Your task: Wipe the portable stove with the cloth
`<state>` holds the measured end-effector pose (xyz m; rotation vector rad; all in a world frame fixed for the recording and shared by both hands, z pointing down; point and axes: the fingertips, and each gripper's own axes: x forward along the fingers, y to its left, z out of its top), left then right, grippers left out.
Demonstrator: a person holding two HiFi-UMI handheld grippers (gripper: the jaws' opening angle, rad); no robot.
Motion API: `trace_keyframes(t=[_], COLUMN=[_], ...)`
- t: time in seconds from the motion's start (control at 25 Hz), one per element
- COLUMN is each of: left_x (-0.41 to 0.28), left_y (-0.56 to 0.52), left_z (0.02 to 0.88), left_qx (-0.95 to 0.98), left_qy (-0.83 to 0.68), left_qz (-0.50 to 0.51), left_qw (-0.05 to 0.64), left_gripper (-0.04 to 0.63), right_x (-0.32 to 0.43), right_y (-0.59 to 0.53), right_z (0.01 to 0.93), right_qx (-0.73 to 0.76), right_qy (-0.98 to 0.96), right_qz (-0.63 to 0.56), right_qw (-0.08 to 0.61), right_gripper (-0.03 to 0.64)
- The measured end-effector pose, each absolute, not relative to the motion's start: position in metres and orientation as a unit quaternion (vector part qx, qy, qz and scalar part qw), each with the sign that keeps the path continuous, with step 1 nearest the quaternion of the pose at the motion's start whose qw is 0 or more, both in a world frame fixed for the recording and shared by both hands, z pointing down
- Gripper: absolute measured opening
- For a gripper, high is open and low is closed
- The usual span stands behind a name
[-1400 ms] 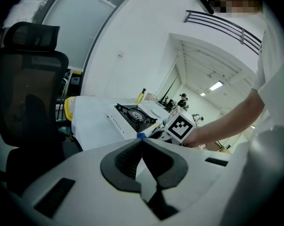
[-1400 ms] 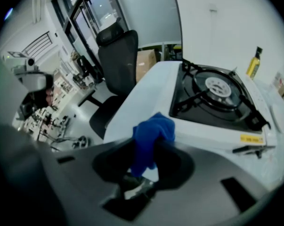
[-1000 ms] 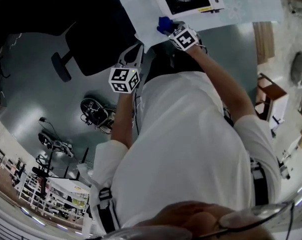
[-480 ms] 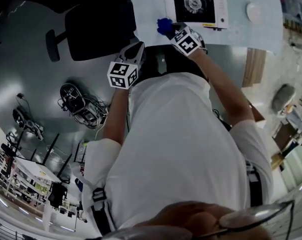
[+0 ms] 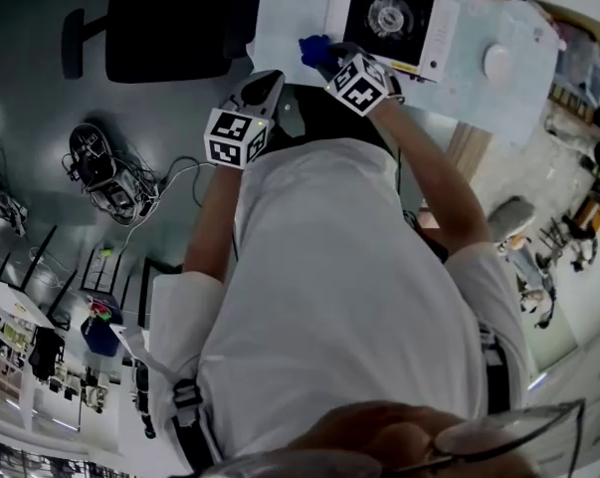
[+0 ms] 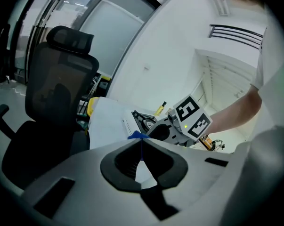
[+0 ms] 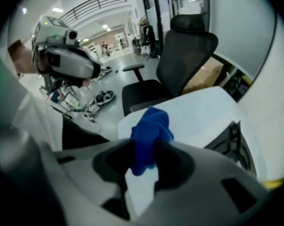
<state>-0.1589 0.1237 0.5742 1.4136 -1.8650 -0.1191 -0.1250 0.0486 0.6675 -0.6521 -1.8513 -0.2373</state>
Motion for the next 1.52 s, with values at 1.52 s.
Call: trace_keyframes(t=[1.52], left_x=[-0.168], left_y=[0.113], left_z=[0.585], left_qx=[0.462], left_qy=[-0.785], left_qz=[-0.103], left_qw=[0.400], left_gripper=[0.037], right_x=[-0.230], right_y=[-0.036], right_z=[0.689], right_qx=[-0.396], right_qy=[-0.651], right_qz=[-0.346], right_qw=[0.547], right_gripper=[0.142])
